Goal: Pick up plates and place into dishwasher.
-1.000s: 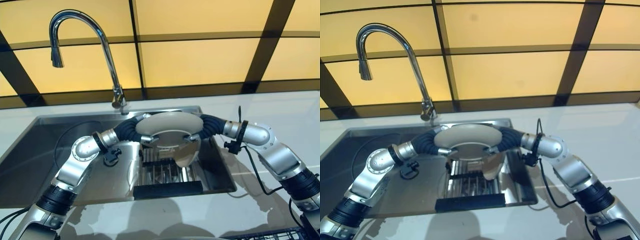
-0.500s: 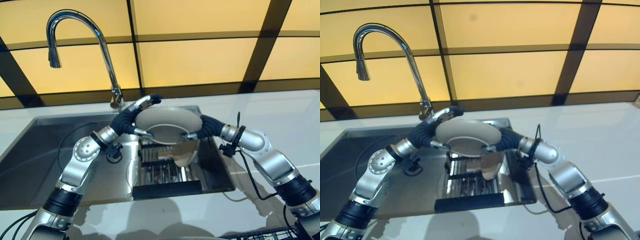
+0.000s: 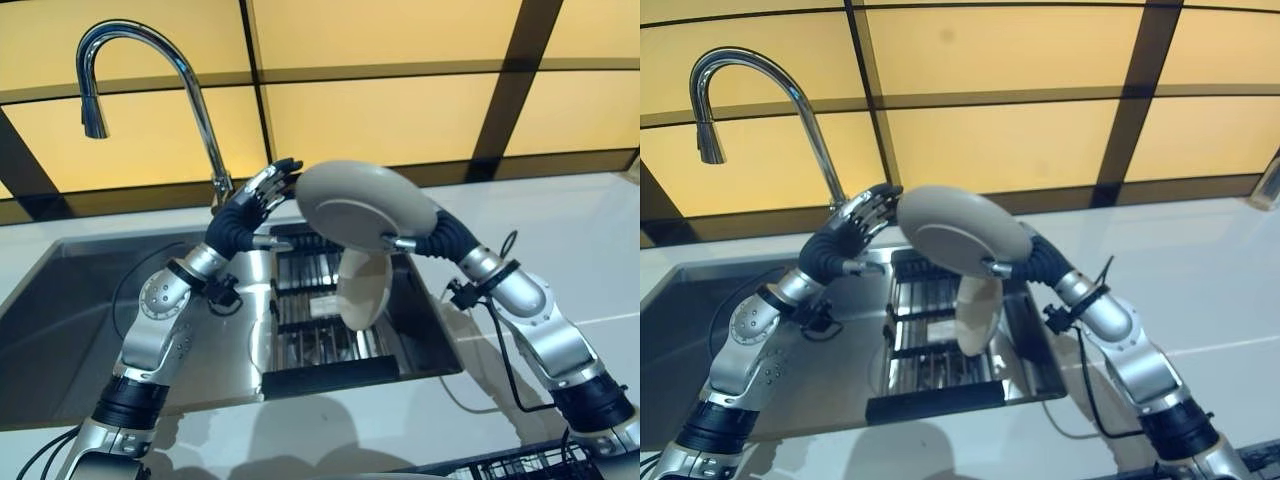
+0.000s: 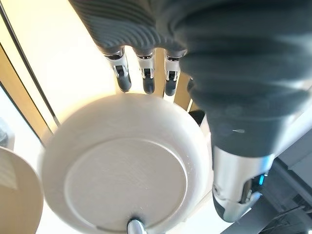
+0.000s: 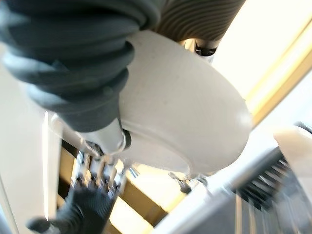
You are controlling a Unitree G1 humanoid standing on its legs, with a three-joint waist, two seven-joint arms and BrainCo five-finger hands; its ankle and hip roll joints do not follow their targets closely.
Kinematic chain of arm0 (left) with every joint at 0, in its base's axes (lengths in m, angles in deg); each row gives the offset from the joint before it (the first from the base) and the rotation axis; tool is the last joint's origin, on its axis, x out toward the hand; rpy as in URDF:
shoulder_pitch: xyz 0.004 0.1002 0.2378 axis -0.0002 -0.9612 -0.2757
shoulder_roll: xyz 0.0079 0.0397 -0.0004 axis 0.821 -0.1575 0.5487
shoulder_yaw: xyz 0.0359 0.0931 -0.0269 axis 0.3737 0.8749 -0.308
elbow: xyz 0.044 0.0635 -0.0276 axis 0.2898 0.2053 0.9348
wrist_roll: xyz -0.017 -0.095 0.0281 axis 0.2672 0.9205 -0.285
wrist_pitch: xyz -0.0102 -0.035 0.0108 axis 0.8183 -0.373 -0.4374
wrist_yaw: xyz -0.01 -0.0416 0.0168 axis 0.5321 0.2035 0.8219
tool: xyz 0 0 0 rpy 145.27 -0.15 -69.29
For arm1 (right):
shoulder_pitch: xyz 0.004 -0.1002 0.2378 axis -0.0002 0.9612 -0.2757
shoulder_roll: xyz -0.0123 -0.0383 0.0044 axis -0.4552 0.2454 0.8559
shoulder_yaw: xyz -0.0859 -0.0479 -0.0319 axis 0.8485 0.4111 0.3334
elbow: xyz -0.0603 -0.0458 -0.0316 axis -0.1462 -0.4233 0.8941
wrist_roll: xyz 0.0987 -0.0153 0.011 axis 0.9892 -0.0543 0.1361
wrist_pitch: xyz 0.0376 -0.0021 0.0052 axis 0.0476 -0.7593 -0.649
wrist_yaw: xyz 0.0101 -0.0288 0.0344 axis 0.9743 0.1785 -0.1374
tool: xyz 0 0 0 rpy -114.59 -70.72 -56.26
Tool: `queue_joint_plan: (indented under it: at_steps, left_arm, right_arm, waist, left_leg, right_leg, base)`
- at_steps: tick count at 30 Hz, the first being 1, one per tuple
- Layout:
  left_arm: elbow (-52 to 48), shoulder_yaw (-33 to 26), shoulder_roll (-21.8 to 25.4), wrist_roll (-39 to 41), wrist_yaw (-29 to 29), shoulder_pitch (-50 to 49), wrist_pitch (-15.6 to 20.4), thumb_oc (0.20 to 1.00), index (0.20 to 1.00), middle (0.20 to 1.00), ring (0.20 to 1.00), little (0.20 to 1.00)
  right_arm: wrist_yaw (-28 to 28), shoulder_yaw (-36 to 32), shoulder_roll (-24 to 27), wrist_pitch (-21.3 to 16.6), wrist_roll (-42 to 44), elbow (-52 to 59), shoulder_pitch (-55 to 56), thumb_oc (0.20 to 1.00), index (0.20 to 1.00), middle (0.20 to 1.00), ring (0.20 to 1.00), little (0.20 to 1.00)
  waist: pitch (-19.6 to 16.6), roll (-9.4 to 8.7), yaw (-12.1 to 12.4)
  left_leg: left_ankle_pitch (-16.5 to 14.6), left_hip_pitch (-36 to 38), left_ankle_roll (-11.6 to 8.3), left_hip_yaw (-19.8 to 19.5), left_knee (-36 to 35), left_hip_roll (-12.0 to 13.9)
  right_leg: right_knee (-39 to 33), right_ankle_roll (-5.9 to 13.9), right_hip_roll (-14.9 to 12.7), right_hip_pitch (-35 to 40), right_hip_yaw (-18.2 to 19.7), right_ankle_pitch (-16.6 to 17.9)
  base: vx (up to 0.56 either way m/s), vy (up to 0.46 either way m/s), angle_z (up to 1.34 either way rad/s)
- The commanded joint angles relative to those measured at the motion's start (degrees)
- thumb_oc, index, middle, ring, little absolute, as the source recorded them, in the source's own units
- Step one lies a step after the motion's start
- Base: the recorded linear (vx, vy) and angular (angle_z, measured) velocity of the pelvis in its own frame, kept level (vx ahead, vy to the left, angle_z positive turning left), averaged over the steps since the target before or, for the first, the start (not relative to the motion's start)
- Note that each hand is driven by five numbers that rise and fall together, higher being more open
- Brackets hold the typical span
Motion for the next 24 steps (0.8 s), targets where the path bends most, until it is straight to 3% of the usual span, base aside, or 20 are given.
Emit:
queue_joint_plan:
  at_steps: [1, 15, 20, 24]
  left_arm:
    - [0.33, -1.70, 0.02, 2.83, 0.78, -0.36, 0.58, 1.000, 1.000, 1.000, 1.000, 1.000]
    - [2.12, -6.17, -0.08, 5.26, 1.82, -2.54, 0.18, 1.000, 1.000, 1.000, 1.000, 1.000]
    - [3.59, -7.96, -0.24, 6.40, 1.72, -3.63, 1.13, 1.000, 1.000, 1.000, 1.000, 1.000]
    - [4.16, -9.26, -0.65, 6.37, -0.05, -4.52, 1.92, 1.000, 1.000, 1.000, 1.000, 1.000]
  right_arm:
    - [-5.54, -7.79, 0.51, -5.15, 1.24, 2.03, -1.58, 0.200, 0.200, 0.200, 0.200, 0.200]
    - [-10.28, -13.46, -1.81, -6.93, 3.04, 2.90, 7.91, 0.200, 0.200, 0.200, 0.200, 0.200]
    - [-10.34, -15.09, -0.44, -4.88, 2.66, 1.84, 10.49, 0.200, 0.200, 0.200, 0.200, 0.200]
    - [-8.70, -16.80, 1.61, -3.45, 4.11, 0.44, 12.70, 0.200, 0.200, 0.200, 0.200, 0.200]
  waist:
    - [-3.94, -0.45, -1.10]
    - [-4.32, 0.56, -5.82]
    - [-3.72, 0.40, -8.13]
    - [-3.09, -0.10, -8.76]
  left_leg:
    - [-10.14, 2.56, 0.22, -0.76, 1.57, 0.68]
    - [-11.07, 3.02, 0.80, 4.03, 2.21, 1.39]
    - [-14.43, 2.55, 1.78, 7.36, 8.18, 1.76]
    - [-17.56, -0.17, 2.71, 4.38, 15.28, 0.26]
  right_leg:
    - [-3.86, 5.22, -1.51, -6.66, -1.06, 6.35]
    - [-3.86, 5.10, 0.08, -9.40, 3.96, 7.27]
    - [-1.23, 4.49, 0.65, -10.38, 6.13, 6.26]
    - [1.60, 3.53, 1.61, -11.89, 10.08, 5.80]
  base:
    - [-0.02, -0.046, -0.16]
    - [0.00, -0.063, -0.23]
    - [0.00, -0.061, -0.42]
    - [0.00, -0.015, -0.42]
